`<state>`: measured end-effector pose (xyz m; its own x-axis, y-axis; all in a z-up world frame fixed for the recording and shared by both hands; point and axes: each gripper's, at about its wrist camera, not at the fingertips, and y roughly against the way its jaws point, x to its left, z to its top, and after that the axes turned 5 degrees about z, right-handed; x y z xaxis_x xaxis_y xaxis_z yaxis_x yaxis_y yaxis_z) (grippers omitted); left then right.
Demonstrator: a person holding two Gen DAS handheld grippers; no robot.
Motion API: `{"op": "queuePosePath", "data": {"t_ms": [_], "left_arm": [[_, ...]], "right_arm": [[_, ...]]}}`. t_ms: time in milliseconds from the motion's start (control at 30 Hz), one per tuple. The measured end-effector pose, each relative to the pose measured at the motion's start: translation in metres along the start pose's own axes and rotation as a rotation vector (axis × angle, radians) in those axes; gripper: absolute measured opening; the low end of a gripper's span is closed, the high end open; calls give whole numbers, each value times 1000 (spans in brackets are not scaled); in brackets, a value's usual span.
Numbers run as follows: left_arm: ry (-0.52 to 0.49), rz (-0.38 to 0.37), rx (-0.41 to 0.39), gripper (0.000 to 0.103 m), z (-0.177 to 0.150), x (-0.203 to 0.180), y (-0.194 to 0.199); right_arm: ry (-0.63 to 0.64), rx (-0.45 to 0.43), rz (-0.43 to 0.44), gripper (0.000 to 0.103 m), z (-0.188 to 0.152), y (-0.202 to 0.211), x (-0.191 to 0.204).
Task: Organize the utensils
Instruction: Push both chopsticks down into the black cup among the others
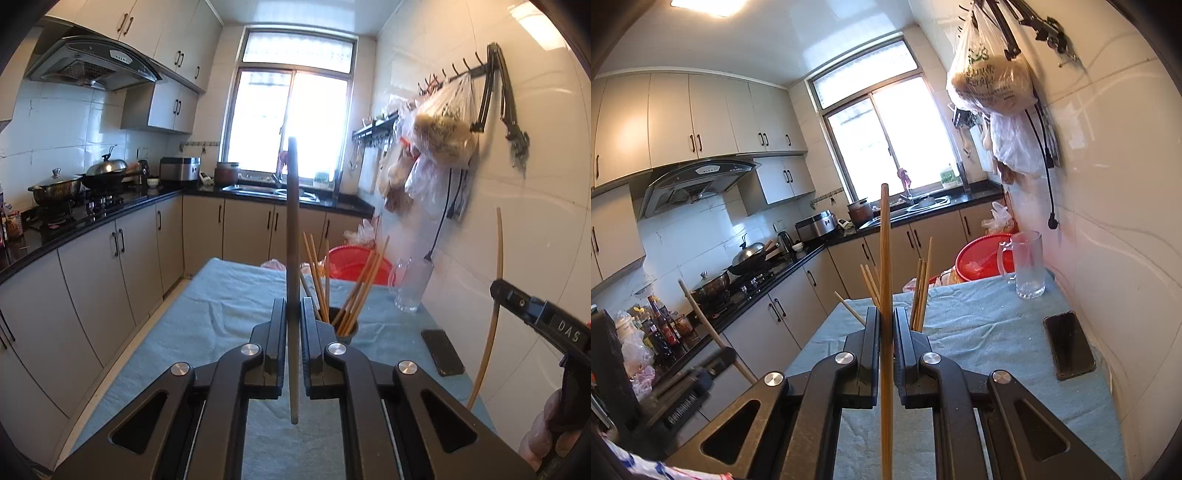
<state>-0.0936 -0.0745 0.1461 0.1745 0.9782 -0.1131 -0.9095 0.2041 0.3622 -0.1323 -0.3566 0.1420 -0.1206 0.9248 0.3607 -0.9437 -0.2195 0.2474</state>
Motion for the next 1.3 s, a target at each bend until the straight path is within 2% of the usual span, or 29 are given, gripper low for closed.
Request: {"op": "queuePosePath", "data": {"t_ms": [133,300,733,1000,1300], "left_arm": [[62,-29,7,7,11,16,-3],[120,-53,24,7,32,23,-31],[129,-135,-3,7,67,-6,-121],[130,-162,31,7,67,-17,-168],[149,-165,49,7,59,-21,-204]], "right_arm": [[-9,-2,4,8,3,-5,-3],[-11,14,5,8,7,-22,-7],[-51,62,12,8,32,-126,-40],[-80,50,33,8,42,-180,-47],[-74,16,24,8,45,-216,-45]]}}
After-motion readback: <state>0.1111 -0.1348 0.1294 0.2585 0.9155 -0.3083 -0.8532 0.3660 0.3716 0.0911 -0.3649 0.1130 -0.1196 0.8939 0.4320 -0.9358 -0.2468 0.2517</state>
